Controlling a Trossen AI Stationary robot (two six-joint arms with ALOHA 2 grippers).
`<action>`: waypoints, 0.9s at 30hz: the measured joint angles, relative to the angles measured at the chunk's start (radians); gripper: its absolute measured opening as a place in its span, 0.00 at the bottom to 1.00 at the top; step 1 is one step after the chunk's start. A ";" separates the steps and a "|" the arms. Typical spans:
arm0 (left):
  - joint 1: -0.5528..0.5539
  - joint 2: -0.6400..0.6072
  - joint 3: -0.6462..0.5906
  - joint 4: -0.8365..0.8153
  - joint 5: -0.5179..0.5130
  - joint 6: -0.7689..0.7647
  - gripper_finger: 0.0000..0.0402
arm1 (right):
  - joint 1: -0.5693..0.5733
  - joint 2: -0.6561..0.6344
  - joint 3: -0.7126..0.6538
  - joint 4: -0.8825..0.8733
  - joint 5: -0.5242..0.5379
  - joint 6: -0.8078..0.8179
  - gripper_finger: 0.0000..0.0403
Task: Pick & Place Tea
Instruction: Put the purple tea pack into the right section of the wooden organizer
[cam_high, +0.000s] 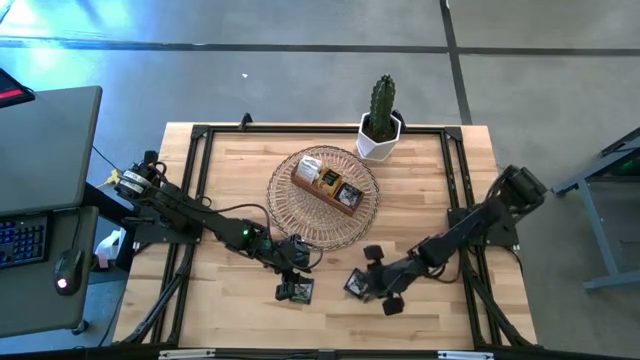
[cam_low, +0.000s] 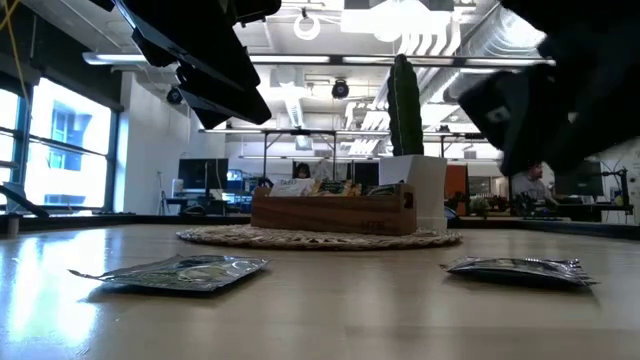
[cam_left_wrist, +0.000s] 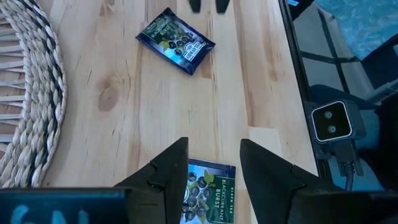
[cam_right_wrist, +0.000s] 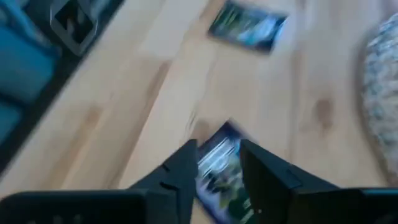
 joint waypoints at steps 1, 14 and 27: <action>0.000 0.000 0.000 0.000 -0.001 0.000 0.36 | 0.007 0.016 0.000 -0.007 0.013 -0.011 0.33; 0.000 0.000 0.000 0.001 -0.039 0.000 0.36 | -0.022 0.187 0.006 0.011 0.128 0.008 0.56; 0.000 0.000 0.000 0.000 -0.039 -0.001 0.36 | -0.097 0.190 0.006 -0.047 -0.033 0.021 0.22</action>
